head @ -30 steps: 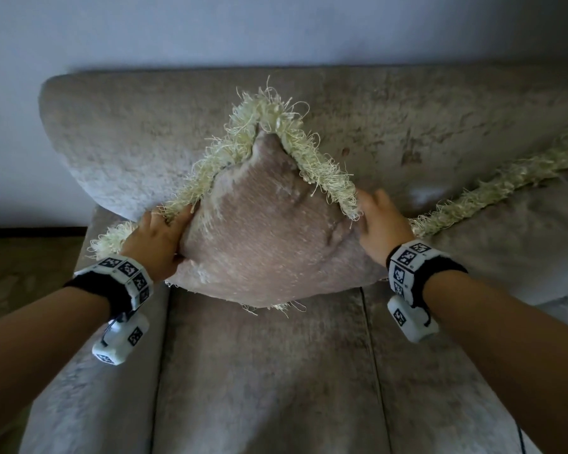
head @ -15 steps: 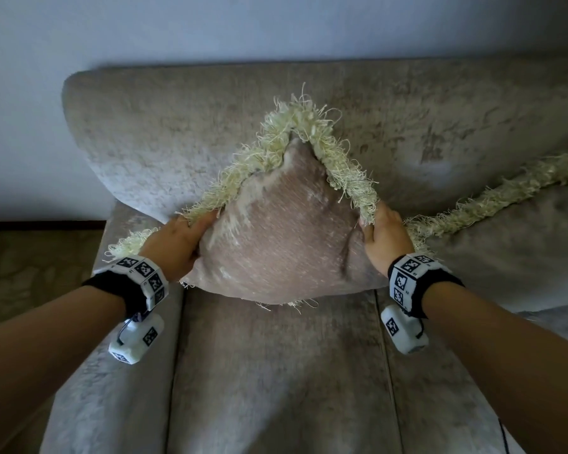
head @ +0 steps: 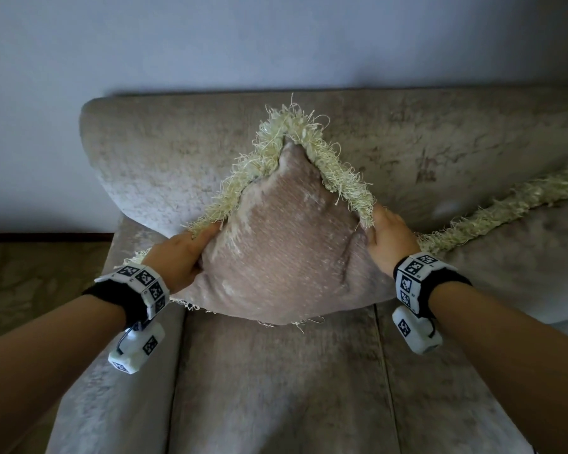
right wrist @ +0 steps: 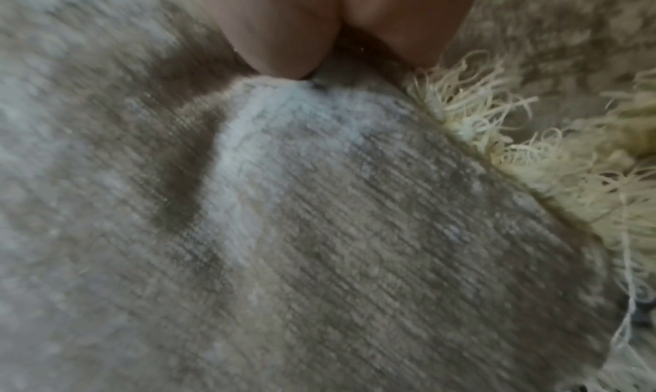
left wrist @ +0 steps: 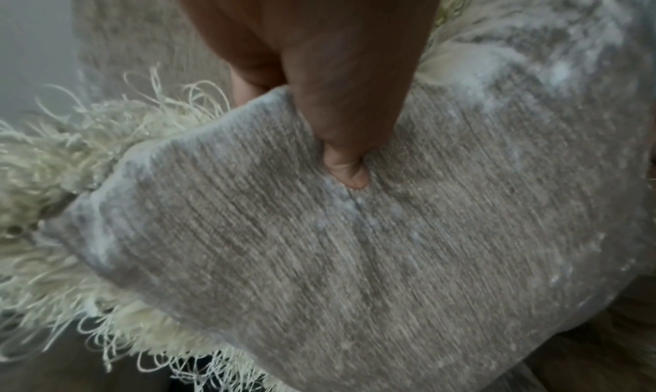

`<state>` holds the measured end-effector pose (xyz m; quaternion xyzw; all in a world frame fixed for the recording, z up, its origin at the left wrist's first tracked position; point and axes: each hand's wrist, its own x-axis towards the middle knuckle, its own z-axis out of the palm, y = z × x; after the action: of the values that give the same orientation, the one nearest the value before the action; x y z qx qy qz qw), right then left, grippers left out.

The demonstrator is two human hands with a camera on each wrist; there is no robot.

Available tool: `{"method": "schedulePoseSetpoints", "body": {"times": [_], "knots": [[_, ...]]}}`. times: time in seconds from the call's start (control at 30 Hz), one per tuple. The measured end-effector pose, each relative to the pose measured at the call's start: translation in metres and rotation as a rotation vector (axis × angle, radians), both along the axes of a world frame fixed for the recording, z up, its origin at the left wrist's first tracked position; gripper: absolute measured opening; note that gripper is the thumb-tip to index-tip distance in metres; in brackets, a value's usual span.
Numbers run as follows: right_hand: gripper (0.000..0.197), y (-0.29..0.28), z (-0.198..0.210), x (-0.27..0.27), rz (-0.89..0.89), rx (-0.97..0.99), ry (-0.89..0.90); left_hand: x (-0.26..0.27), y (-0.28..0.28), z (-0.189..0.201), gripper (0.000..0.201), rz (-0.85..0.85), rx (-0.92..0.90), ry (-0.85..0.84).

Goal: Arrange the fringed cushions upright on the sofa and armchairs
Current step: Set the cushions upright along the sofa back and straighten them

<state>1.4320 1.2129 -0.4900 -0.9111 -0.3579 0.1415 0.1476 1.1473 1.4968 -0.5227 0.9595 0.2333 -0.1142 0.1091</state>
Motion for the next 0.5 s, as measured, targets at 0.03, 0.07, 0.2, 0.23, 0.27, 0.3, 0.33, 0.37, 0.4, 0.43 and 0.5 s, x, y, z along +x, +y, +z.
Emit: {"method": "schedulePoseSetpoints", "body": {"times": [0.03,0.07,0.2,0.23,0.27,0.3,0.33,0.37,0.4,0.43,0.5], "knots": [[0.034,0.004,-0.009,0.001,-0.013,-0.015,-0.006,0.004,0.002,-0.007,0.096,0.0,-0.002,0.0],[0.035,0.008,-0.017,0.002,-0.031,-0.029,-0.011,0.008,0.005,-0.015,0.1,0.006,-0.003,0.003],[0.044,0.022,-0.042,0.001,-0.113,-0.078,-0.053,0.019,0.018,-0.038,0.119,0.036,0.062,-0.013],[0.046,0.022,-0.044,0.0,-0.132,-0.076,-0.078,0.02,0.019,-0.04,0.121,0.04,0.09,-0.006],[0.047,0.021,-0.045,-0.003,-0.149,-0.063,-0.106,0.02,0.019,-0.04,0.122,0.044,0.117,0.002],[0.047,0.018,-0.046,-0.005,-0.16,-0.04,-0.131,0.02,0.018,-0.038,0.122,0.052,0.149,0.008],[0.046,0.013,-0.045,-0.008,-0.161,-0.008,-0.153,0.018,0.016,-0.034,0.12,0.057,0.175,0.005],[0.044,0.007,-0.044,-0.01,-0.153,0.024,-0.17,0.015,0.014,-0.03,0.118,0.059,0.192,0.0],[0.042,0.0,-0.042,-0.012,-0.136,0.047,-0.183,0.011,0.011,-0.026,0.117,0.057,0.2,-0.001],[0.042,-0.007,-0.038,-0.014,-0.115,0.058,-0.19,0.007,0.008,-0.022,0.118,0.06,0.203,0.004],[0.044,-0.023,-0.028,-0.017,-0.067,0.058,-0.185,0.001,0.001,-0.011,0.119,0.066,0.2,0.037]]}}
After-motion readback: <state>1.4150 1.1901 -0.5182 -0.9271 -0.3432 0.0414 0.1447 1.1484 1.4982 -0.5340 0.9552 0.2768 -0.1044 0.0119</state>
